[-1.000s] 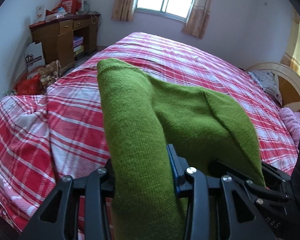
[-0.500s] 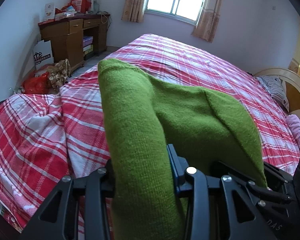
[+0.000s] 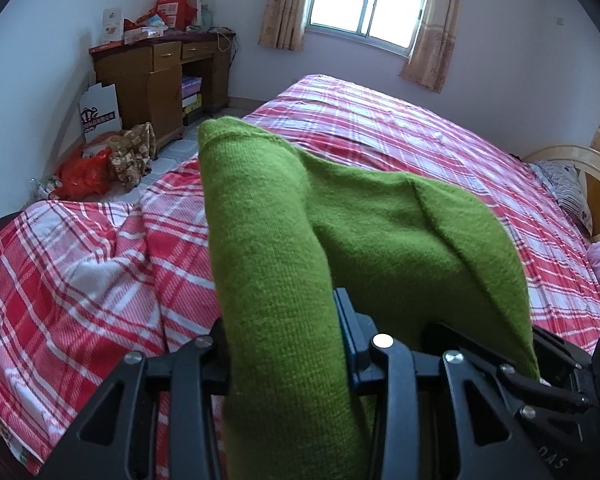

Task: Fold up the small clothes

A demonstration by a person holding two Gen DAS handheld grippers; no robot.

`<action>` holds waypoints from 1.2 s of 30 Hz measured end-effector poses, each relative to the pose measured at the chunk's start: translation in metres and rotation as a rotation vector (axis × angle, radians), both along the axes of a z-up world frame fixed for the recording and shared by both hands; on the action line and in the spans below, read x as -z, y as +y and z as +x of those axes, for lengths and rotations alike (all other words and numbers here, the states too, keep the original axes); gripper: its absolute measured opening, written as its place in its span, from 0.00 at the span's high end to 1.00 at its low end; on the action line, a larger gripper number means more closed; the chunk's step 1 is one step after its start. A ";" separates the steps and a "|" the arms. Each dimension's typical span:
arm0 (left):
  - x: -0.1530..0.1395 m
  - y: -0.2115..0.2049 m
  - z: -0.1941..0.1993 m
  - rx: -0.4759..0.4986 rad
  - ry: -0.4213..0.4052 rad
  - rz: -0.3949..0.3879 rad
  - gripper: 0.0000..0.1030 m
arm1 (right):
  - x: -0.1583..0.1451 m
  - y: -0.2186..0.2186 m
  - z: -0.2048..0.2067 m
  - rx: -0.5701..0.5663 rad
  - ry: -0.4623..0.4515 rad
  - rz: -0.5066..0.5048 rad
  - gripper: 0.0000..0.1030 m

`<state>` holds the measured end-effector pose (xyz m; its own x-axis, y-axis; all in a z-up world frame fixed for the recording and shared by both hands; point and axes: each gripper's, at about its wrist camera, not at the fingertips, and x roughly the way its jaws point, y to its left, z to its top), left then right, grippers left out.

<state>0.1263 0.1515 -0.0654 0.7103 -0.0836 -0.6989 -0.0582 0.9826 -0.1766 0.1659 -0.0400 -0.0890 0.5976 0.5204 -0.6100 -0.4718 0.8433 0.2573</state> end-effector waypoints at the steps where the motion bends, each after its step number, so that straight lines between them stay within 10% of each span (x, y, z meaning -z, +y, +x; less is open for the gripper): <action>1: 0.000 0.002 0.003 -0.002 0.000 0.003 0.62 | 0.001 0.002 0.002 -0.001 0.000 0.000 0.63; 36: 0.030 0.049 0.077 -0.053 0.044 0.035 0.62 | 0.024 0.062 0.089 -0.025 -0.005 -0.044 0.63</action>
<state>0.2036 0.2005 -0.0958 0.6817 -0.0214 -0.7313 -0.1174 0.9834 -0.1382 0.2551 0.0219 -0.1132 0.5879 0.5080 -0.6295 -0.4945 0.8416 0.2173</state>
